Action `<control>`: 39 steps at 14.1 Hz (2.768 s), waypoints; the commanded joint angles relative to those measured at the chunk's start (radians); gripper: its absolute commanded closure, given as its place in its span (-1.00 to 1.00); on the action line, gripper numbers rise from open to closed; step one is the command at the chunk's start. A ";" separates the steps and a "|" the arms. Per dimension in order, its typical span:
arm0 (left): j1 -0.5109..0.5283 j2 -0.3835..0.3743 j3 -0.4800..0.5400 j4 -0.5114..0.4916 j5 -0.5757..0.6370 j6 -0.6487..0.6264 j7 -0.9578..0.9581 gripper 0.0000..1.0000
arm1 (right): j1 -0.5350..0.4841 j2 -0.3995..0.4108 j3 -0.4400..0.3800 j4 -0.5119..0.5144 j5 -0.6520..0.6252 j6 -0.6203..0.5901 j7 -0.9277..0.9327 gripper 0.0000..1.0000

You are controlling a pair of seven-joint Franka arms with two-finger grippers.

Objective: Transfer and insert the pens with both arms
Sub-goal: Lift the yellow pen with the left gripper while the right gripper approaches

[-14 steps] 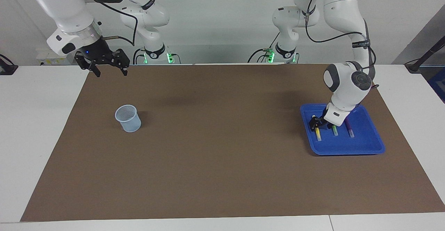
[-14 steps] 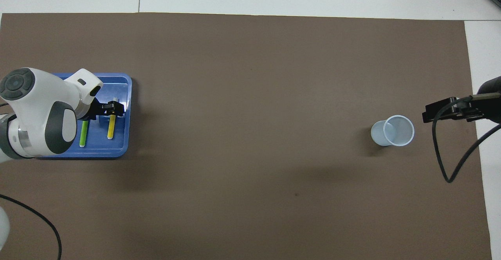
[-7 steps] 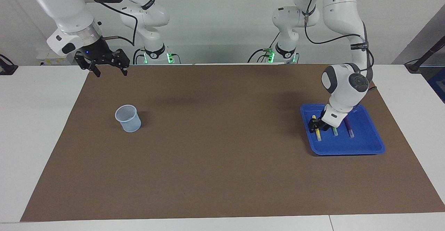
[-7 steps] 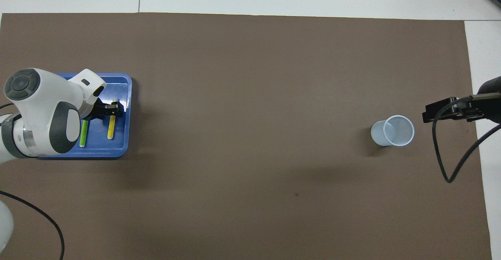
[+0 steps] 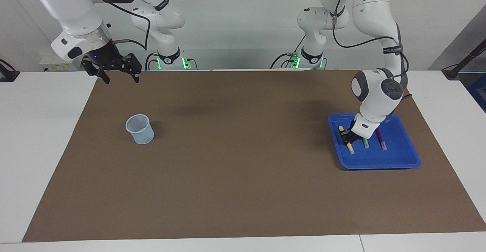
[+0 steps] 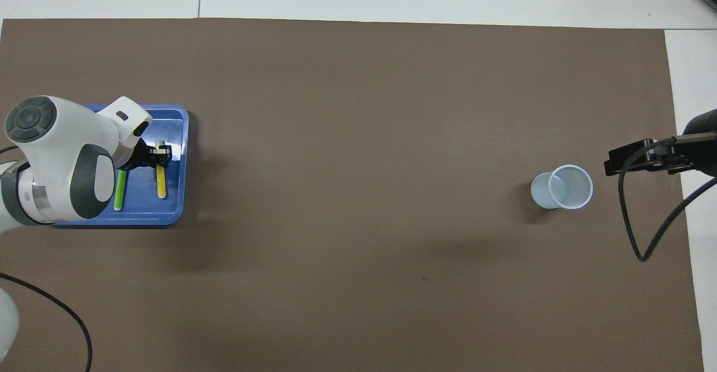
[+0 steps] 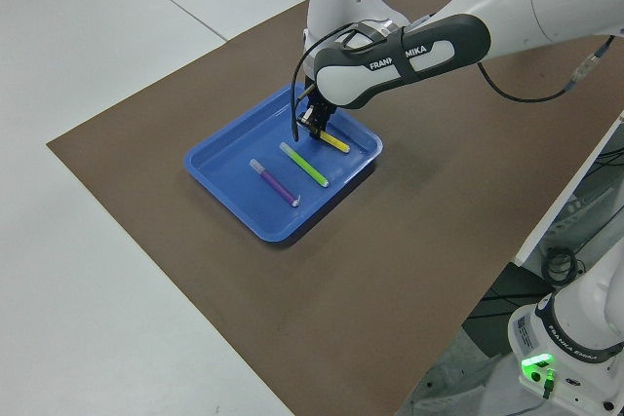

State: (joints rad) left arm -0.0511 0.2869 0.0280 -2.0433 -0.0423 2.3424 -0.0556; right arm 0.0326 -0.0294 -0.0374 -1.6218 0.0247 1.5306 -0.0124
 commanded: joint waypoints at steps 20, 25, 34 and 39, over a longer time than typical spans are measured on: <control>-0.029 -0.104 -0.043 0.514 -0.105 -0.719 -0.753 1.00 | 0.000 -0.014 0.004 -0.006 0.024 -0.009 0.005 -1.00; -0.027 -0.205 -0.042 0.502 -0.250 -0.721 -1.067 1.00 | 0.004 -0.029 0.008 -0.010 0.040 -0.009 -0.024 -1.00; -0.047 -0.298 -0.049 0.398 -0.477 -0.716 -1.326 1.00 | 0.004 -0.029 0.111 -0.049 0.412 0.213 0.153 -1.00; -0.104 -0.351 -0.048 0.309 -0.550 -0.677 -1.420 1.00 | 0.004 -0.027 0.252 -0.108 0.521 0.471 0.455 -1.00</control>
State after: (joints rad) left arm -0.1211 -0.0095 -0.0340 -1.6626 -0.5613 1.6301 -1.4260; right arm 0.0468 -0.0403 0.1591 -1.6802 0.4965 1.9096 0.3360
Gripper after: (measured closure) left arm 0.833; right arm 0.000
